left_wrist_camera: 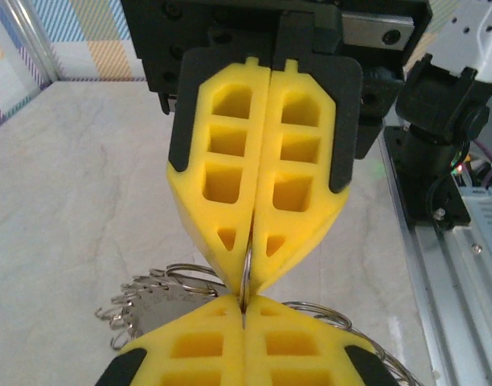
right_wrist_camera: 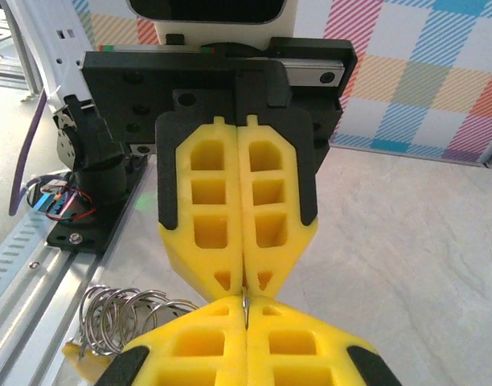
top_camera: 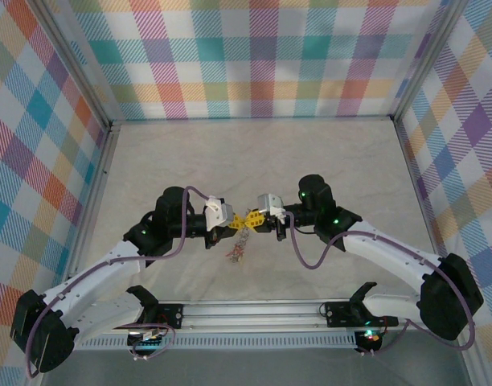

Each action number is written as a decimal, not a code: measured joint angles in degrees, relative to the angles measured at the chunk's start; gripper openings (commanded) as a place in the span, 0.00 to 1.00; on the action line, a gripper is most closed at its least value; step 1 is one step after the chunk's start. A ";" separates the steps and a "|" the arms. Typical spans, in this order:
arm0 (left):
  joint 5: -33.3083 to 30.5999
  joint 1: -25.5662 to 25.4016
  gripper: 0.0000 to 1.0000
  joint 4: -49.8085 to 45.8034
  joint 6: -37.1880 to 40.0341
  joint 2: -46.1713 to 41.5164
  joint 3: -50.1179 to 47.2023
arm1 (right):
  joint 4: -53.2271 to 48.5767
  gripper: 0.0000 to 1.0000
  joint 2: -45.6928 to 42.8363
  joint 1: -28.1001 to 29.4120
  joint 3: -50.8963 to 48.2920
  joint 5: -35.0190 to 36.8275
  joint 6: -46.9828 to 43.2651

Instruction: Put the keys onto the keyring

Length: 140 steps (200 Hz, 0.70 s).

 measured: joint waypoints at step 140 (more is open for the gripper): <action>-0.37 -0.39 0.00 0.70 1.90 0.42 -0.52 | -9.07 0.27 -4.85 0.33 -0.02 4.57 -5.60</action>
